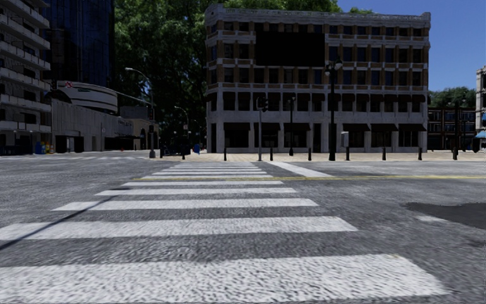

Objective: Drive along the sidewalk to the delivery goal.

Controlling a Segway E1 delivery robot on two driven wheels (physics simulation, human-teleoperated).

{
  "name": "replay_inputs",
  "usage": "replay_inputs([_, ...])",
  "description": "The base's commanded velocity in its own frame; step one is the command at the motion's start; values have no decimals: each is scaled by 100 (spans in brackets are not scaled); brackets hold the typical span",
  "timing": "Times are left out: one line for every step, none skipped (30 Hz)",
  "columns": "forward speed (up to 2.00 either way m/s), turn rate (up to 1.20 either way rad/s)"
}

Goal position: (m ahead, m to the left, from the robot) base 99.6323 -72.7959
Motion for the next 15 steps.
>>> replay_inputs([163, 0])
replay_inputs([164, 0])
replay_inputs([164, 0])
replay_inputs([164, 0])
replay_inputs([164, 0])
replay_inputs([164, 0])
replay_inputs([164, 0])
replay_inputs([165, 0])
replay_inputs([165, 0])
replay_inputs([165, 0])
replay_inputs([165, 0])
replay_inputs([165, 0])
replay_inputs([165, 0])
replay_inputs([165, 0])
replay_inputs([165, 0])
